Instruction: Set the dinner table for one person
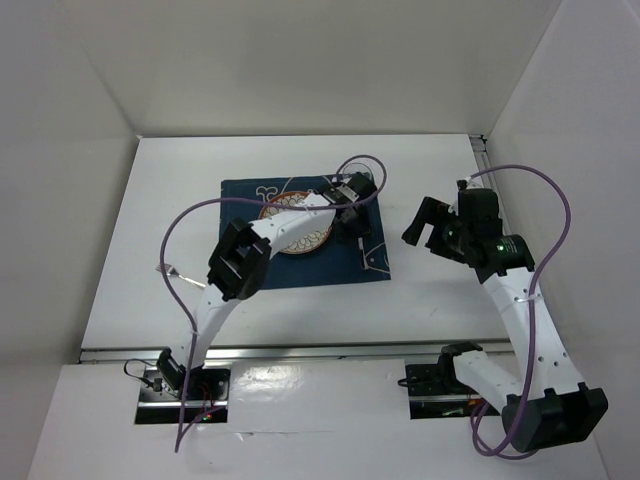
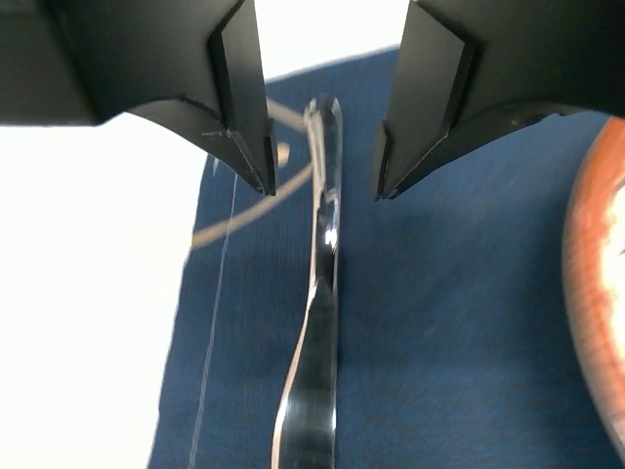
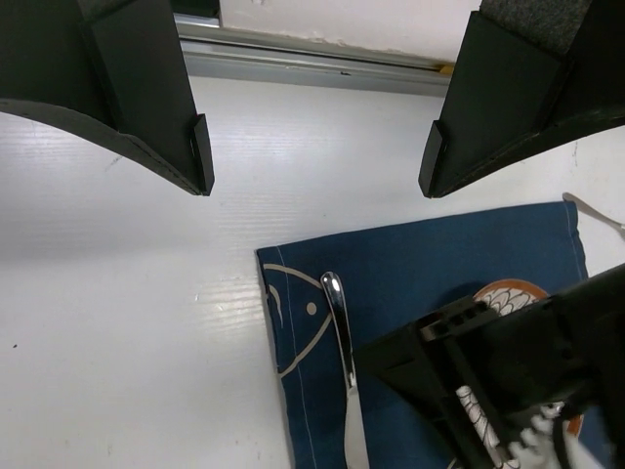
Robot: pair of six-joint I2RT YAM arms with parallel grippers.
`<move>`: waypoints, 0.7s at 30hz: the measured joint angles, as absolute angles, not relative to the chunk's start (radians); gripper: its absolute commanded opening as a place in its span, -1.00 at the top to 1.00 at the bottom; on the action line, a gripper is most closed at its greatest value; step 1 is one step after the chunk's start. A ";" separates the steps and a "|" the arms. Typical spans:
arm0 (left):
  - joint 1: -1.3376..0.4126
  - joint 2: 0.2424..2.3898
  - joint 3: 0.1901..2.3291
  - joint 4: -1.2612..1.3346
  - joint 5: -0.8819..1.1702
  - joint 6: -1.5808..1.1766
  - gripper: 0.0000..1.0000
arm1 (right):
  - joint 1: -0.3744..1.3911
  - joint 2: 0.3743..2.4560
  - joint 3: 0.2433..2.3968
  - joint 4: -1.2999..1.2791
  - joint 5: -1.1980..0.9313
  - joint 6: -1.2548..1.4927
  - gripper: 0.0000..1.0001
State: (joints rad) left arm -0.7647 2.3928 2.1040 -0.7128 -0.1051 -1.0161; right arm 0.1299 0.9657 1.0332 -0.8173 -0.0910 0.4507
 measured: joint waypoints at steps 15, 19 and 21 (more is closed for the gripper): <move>-0.525 1.511 1.399 -0.773 -0.368 -0.996 -0.63 | 0.130 0.941 1.013 -0.815 -0.097 0.445 -1.00; -0.215 1.451 1.153 -0.788 -0.357 -0.999 -0.65 | 0.130 0.940 0.975 -0.809 -0.135 0.449 -1.00; -0.143 1.451 1.079 -0.805 -0.344 -0.999 -0.63 | 0.130 0.942 0.965 -0.809 -0.147 0.452 -1.00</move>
